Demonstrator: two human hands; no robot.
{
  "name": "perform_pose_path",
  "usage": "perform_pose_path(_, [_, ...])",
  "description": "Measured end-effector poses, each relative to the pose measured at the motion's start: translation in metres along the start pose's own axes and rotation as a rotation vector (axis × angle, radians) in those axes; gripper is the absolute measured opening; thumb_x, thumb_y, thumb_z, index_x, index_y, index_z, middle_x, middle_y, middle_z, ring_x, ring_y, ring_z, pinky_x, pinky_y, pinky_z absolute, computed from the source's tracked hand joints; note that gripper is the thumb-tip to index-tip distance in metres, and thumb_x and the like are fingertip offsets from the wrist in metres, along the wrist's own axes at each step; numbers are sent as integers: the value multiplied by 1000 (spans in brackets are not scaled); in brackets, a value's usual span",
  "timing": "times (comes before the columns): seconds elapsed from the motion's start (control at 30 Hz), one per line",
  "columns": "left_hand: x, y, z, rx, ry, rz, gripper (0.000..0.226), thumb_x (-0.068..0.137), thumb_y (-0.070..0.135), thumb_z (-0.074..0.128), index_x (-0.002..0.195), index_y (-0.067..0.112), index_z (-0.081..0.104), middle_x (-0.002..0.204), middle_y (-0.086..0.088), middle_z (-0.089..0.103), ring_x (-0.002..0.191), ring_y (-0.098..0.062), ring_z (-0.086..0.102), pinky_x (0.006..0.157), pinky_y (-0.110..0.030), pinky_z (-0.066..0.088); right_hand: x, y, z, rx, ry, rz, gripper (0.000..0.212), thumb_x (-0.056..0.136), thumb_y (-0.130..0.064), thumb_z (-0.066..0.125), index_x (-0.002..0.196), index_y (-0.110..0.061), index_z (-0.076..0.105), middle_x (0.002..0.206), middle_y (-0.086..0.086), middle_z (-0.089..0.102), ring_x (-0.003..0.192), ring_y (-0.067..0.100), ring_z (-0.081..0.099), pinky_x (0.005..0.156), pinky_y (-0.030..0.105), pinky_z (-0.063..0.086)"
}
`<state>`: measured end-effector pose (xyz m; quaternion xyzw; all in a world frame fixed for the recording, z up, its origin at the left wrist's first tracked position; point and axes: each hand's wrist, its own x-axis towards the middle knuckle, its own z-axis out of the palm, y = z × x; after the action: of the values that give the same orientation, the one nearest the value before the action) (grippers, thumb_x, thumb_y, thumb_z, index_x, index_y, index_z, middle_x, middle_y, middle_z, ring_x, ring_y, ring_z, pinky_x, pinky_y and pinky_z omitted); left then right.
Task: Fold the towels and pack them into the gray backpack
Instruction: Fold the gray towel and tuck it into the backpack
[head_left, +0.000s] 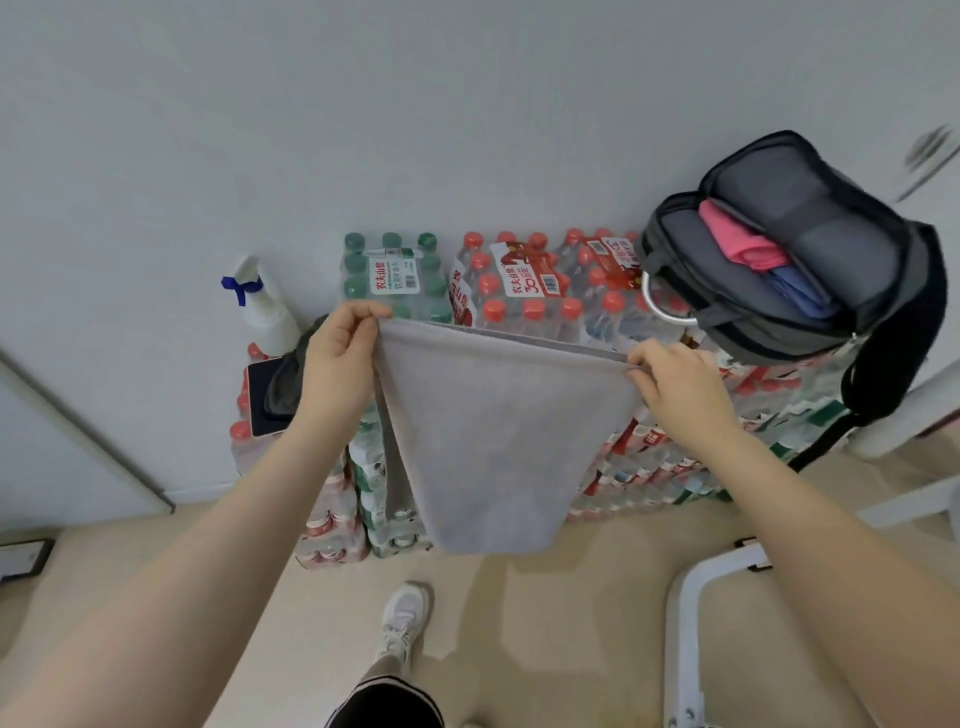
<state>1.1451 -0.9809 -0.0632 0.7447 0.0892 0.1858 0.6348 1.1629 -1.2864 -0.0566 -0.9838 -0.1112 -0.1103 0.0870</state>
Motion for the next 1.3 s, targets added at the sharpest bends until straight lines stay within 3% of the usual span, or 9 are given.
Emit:
perform_pose_path(0.07, [-1,-14,0,181,-13,-48,24,95,11,41,86,27,57,82,13,55,71,-2,47,73,-25,39,0,5,3,-131,-46,-40,16,94,-20,47,97,-12,60,81,-1,56,94,27,54,89,35,30])
perform_pose_path(0.13, [1,-22,2,249,-14,-71,19,95,14,41,93,23,58,82,6,56,69,-11,47,70,-27,38,7,6,7,-187,-12,-42,18,94,-20,48,96,-13,64,88,3,66,93,27,55,87,35,30])
perform_pose_path(0.27, [23,-22,9,184,-13,-70,18,95,14,42,95,19,59,66,2,53,54,-13,45,55,-25,37,35,10,18,-278,128,-8,17,90,-16,56,93,-8,70,87,11,70,93,32,53,85,38,27])
perform_pose_path(0.47, [96,-30,15,44,25,-143,22,95,8,40,88,20,57,48,7,58,43,-4,53,56,-26,47,113,7,37,-389,142,57,17,86,-5,54,93,-9,68,97,11,65,100,32,45,84,39,23])
perform_pose_path(0.7, [198,-40,31,82,-5,-145,32,95,4,34,80,23,55,61,-8,58,44,-1,55,54,-17,50,227,2,62,-355,85,92,22,89,-7,47,101,-6,65,110,16,59,108,33,44,88,40,24])
perform_pose_path(0.9, [278,-72,45,173,-8,-260,34,92,1,33,76,20,55,59,-10,58,37,-3,55,46,-15,50,302,1,95,-194,-84,235,26,96,-21,42,108,-3,56,116,20,53,110,36,49,79,41,41])
perform_pose_path(1.13, [324,-97,59,209,34,-330,22,95,3,34,95,8,56,67,-10,58,35,-3,56,43,-13,50,354,-2,126,-13,-42,410,23,95,-22,44,106,-5,55,108,26,60,102,43,56,75,40,43])
perform_pose_path(1.23, [325,-101,61,254,68,-314,19,94,3,37,104,7,52,91,-12,58,37,-1,56,44,-11,49,357,0,139,38,-39,410,19,92,-13,45,109,-7,51,110,26,60,102,43,56,76,42,43])
perform_pose_path(1.3, [318,-98,57,329,62,-269,25,91,2,39,113,6,52,109,-11,56,49,-3,61,53,-13,49,353,-2,140,114,-49,391,28,90,-7,45,118,-7,47,120,24,54,106,43,54,81,43,43])
